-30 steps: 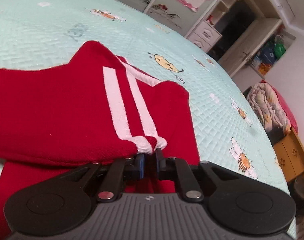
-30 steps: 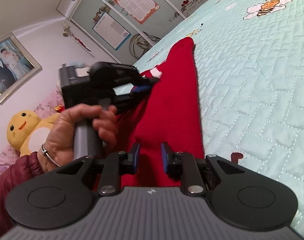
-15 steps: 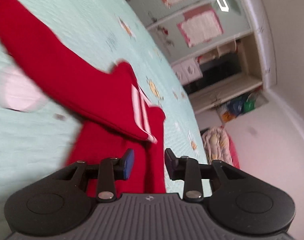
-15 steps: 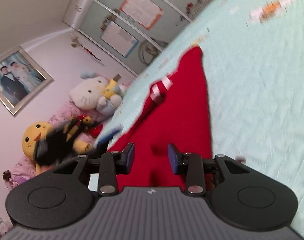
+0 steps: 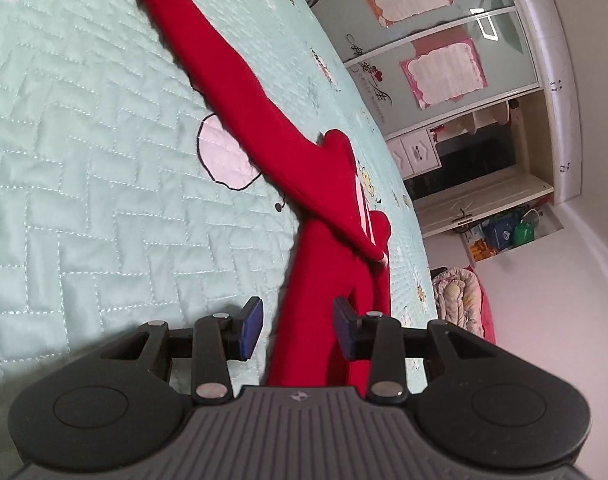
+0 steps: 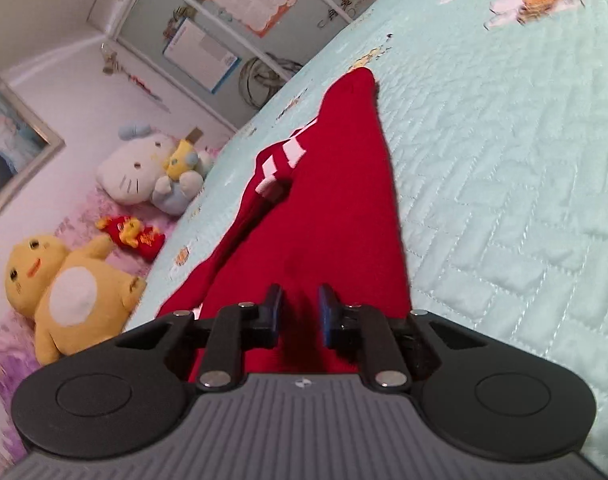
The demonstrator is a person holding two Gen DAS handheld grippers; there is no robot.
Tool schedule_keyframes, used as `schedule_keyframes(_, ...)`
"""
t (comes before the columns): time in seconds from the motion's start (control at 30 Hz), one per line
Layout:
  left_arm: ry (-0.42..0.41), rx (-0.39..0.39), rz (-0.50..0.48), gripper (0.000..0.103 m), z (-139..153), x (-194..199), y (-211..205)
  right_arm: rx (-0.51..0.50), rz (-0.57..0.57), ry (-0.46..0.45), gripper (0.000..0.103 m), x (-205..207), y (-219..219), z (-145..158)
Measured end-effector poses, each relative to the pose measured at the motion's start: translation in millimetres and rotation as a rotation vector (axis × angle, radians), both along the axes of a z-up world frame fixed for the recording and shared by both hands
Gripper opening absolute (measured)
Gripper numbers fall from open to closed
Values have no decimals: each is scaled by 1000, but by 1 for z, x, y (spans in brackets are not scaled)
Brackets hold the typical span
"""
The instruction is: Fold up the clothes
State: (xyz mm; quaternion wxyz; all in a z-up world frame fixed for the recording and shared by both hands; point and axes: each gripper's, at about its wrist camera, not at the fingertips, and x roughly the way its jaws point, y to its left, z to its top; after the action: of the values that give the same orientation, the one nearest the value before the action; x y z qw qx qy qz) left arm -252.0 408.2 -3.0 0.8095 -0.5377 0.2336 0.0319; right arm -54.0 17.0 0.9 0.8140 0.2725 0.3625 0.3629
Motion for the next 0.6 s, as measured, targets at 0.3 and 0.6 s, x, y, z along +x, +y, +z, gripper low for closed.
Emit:
schedule_keyframes(0.3,-2,-1,120,45,1,-11,37,50,-7,-20,27,22,5,6)
schedule_keyframes(0.6,38,79,409,57,13,-23,109,90,-10,-24,21,20,-1,-17)
